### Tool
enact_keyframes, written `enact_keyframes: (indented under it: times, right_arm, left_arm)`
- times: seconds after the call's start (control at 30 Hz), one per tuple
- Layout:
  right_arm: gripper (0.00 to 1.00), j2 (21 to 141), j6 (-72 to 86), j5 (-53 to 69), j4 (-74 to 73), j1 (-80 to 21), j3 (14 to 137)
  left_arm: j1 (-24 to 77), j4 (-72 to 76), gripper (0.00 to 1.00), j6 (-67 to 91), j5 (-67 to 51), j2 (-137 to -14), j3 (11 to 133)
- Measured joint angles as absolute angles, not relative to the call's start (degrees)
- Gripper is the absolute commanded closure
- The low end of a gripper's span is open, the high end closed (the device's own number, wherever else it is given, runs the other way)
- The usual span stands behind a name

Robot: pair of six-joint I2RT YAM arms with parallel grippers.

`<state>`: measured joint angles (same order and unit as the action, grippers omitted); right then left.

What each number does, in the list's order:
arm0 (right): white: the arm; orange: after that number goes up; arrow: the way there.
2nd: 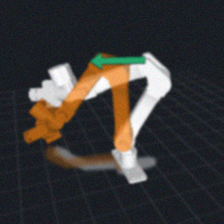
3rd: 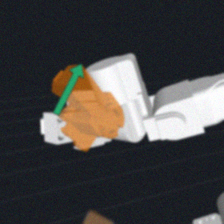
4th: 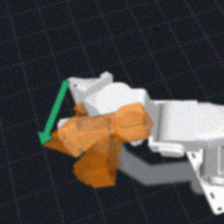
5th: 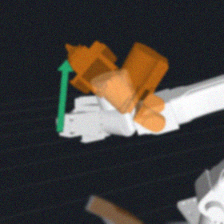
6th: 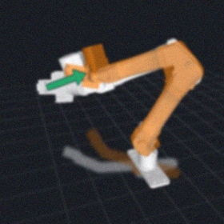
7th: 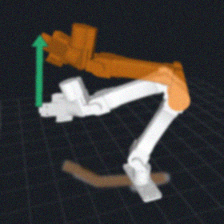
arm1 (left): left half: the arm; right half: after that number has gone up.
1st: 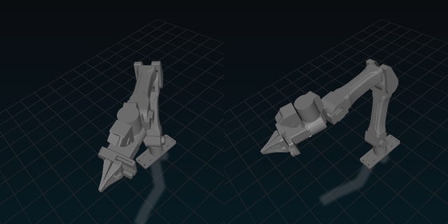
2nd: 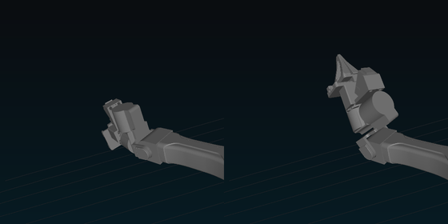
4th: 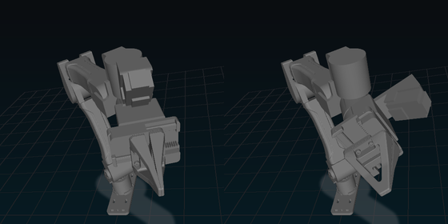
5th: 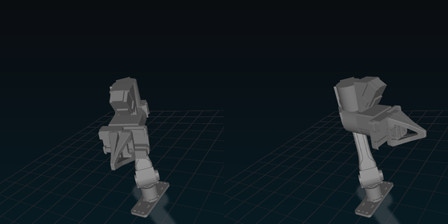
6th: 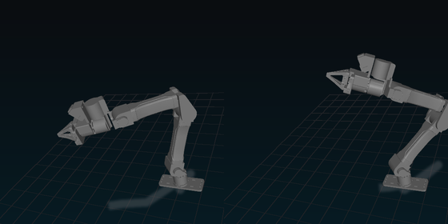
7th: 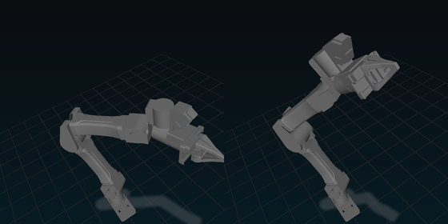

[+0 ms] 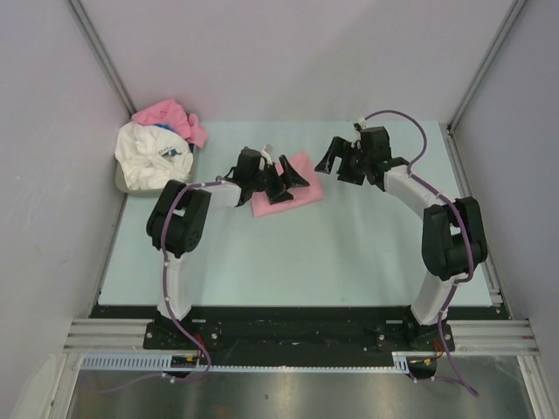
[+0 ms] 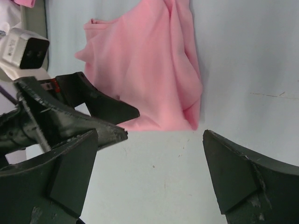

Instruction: Fold and stack the t-shirts

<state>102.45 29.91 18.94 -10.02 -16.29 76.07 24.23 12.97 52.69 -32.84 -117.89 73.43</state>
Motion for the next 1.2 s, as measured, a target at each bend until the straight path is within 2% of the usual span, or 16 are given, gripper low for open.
enact_keyframes:
  times: [0.3, 0.53, 0.7, 0.93, 1.07, 1.2]
  right_arm:
    - [0.00, 103.94, 29.54, 19.09, -10.17, -17.04, 76.07]
    - [0.00, 103.92, 28.86, 18.81, -10.98, -18.28, 76.07]
    - [0.00, 102.50, 27.88, 16.14, -13.61, -19.29, 75.77]
    - [0.00, 100.66, 26.02, 14.04, -14.22, -21.67, 76.60]
    - [0.00, 105.91, 25.58, 15.75, -14.52, -24.34, 83.64]
    - [0.00, 113.73, 25.67, 18.22, -12.36, -26.44, 91.61]
  left_arm:
    - [20.32, 22.00, 0.01, 54.00, -38.96, -122.02, 69.32]
    - [19.44, 20.99, 0.00, 53.98, -41.17, -120.20, 68.75]
    - [19.44, 10.13, 0.00, 51.79, -37.95, -109.54, 66.87]
    - [19.86, -13.34, 0.00, 43.09, -20.86, -97.91, 70.50]
    - [19.16, -20.78, 0.00, 40.93, -14.17, -94.78, 68.42]
    - [17.26, -22.65, 0.00, 40.23, -12.51, -93.10, 64.38]
